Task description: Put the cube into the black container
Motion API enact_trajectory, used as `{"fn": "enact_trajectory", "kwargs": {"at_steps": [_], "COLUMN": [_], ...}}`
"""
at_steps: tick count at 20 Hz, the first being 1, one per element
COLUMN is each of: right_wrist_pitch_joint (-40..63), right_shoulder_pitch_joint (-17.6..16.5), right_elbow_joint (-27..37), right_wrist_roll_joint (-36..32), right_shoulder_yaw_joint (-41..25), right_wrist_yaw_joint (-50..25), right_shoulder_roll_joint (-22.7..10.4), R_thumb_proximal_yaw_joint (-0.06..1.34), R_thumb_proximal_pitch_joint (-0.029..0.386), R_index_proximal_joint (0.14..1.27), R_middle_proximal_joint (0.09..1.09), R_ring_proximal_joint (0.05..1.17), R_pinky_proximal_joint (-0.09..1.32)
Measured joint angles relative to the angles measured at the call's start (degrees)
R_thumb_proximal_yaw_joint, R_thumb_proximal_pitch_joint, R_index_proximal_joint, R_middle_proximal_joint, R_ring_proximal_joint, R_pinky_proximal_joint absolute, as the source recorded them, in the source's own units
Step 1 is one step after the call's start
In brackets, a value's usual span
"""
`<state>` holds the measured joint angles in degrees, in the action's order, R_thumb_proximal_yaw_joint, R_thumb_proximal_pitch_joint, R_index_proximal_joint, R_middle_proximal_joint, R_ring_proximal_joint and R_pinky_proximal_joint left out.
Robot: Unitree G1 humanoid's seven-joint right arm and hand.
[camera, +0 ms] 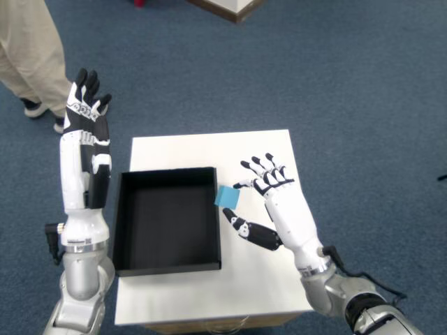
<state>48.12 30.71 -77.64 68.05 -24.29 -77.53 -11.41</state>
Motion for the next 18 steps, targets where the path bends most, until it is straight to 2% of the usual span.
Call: {"fn": "enact_trajectory", "kwargs": {"at_steps": [10,18], "right_wrist_pitch_joint": [1.28,1.63], "right_shoulder_pitch_joint": [2.41,2.37], "right_elbow_joint": [3.53,11.1], "right_wrist_roll_joint": [0.59,1.24], "right_shoulder_yaw_joint": [-1.23,-2.31], "right_wrist_yaw_joint": [-0.05,2.66], "right_shoulder_roll_joint": [1.25,1.85], "R_thumb_proximal_yaw_joint": [0.91,0.9], "R_thumb_proximal_pitch_joint": [0.139,0.141], "R_index_proximal_joint": [0.94,0.93], "R_middle_proximal_joint": [0.29,0.28], "R_ring_proximal_joint": [0.23,0.22], "R_pinky_proximal_joint": [0.06,0.03]}}
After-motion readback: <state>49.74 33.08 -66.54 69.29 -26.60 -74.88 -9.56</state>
